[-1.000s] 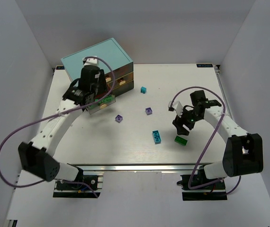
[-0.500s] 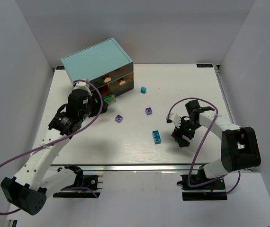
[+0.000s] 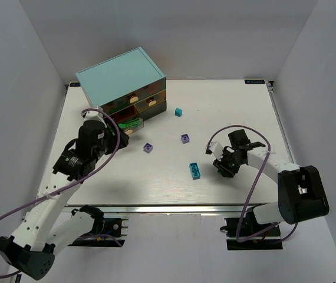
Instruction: Sort the legos into containers by color
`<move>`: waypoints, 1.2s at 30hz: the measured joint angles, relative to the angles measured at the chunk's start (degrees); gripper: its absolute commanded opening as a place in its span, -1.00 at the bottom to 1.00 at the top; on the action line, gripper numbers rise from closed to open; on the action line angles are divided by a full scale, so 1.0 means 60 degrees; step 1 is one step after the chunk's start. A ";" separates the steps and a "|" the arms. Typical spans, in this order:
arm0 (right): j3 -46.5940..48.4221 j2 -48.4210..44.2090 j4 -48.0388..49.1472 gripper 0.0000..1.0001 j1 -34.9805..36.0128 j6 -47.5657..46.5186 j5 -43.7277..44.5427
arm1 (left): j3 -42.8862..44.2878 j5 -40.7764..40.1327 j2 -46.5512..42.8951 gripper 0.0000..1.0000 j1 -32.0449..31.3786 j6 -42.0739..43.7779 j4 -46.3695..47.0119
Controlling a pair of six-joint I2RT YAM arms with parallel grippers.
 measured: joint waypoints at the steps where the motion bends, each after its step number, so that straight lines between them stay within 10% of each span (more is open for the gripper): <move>1: -0.0004 0.0000 0.0018 -0.79 0.0000 0.0007 -0.0004 | -0.0018 -0.0025 -0.0044 0.50 0.0000 -0.0033 -0.0047; 7: 0.0801 0.0178 -0.0699 -1.00 0.0087 -0.0084 -0.0280 | -0.0204 -0.0124 -0.0386 0.50 0.0000 -0.0423 -0.0382; 20: 0.9679 0.3595 -0.0470 -0.99 0.3166 -0.0284 -0.2131 | -0.1239 -0.0539 -0.1497 0.50 0.0000 -0.2739 -0.1639; 27: 1.2021 0.5566 0.1213 -0.95 0.4721 -0.0011 -0.2036 | -0.1239 -0.0681 -0.1993 0.50 0.0000 -0.3399 -0.2317; 36: 1.2965 0.7639 0.2750 -0.41 0.5497 0.0299 -0.1180 | -0.1242 -0.0674 -0.2018 0.50 0.0000 -0.3537 -0.2630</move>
